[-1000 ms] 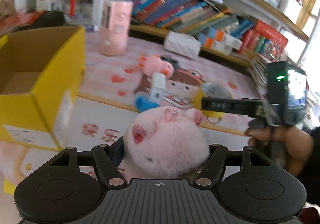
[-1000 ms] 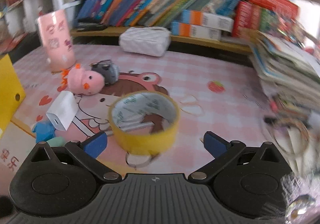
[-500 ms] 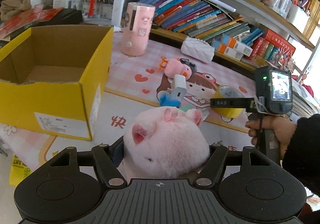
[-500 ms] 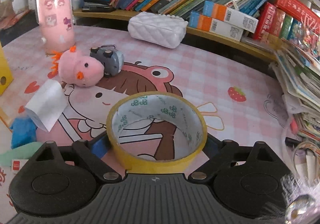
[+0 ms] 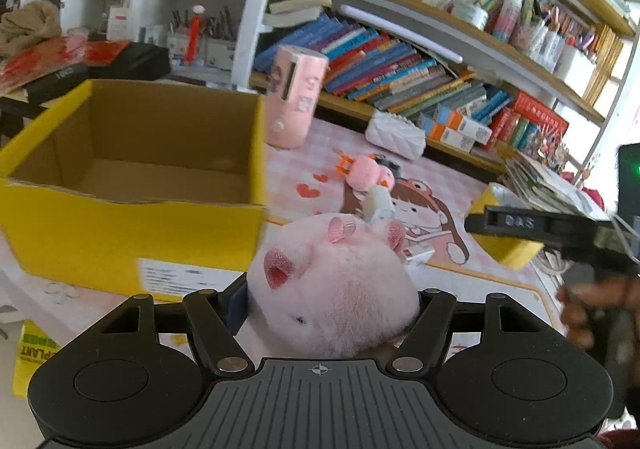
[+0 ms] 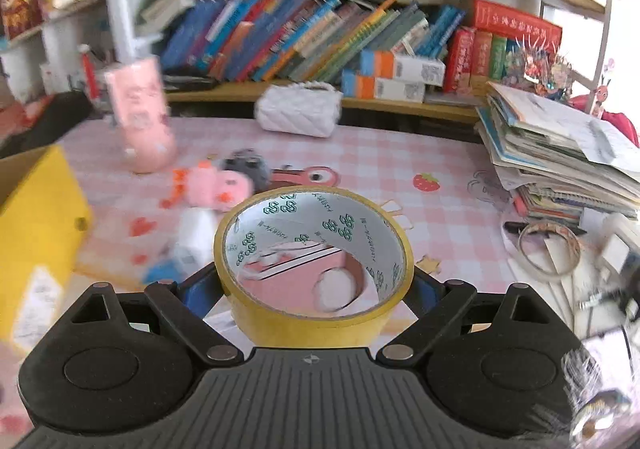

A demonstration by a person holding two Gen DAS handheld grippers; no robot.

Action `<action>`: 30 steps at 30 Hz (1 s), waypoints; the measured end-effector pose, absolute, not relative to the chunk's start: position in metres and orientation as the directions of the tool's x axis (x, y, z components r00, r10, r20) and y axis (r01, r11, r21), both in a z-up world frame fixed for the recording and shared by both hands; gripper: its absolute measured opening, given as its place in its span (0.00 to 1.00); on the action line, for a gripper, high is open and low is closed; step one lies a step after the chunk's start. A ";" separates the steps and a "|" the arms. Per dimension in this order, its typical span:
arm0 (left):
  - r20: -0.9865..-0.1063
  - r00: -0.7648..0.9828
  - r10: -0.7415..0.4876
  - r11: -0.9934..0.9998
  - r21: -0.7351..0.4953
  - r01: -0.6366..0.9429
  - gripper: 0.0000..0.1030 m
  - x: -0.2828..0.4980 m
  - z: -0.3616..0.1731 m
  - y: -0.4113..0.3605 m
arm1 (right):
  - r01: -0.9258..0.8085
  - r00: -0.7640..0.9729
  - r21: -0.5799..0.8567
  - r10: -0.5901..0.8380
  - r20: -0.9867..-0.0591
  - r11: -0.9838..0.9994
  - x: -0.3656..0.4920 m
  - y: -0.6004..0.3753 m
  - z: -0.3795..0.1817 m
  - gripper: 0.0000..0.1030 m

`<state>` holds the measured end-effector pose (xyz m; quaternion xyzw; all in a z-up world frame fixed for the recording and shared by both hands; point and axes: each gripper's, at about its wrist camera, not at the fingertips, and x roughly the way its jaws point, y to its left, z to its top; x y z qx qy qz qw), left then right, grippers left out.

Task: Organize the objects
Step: 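Carry the pig and tape roll with both grippers over the yellow box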

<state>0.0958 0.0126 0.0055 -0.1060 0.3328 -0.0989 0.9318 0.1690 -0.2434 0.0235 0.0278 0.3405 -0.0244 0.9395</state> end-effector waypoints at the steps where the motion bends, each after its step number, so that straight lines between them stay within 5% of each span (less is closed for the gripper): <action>1: -0.597 0.762 -0.252 0.958 -0.266 0.109 0.67 0.092 0.006 0.021 | 0.060 0.767 0.047 -0.016 -0.641 0.997 0.160 -0.233 0.027 0.89; 10: -0.620 0.767 -0.163 0.965 -0.263 -0.007 0.67 0.053 0.006 0.105 | -0.044 0.760 0.063 0.074 -0.646 0.997 0.082 -0.130 0.045 0.89; 30: -0.603 0.784 -0.144 0.971 -0.240 -0.007 0.67 -0.015 0.009 0.184 | -0.157 0.691 0.094 0.178 -0.700 0.983 -0.005 -0.020 0.023 0.89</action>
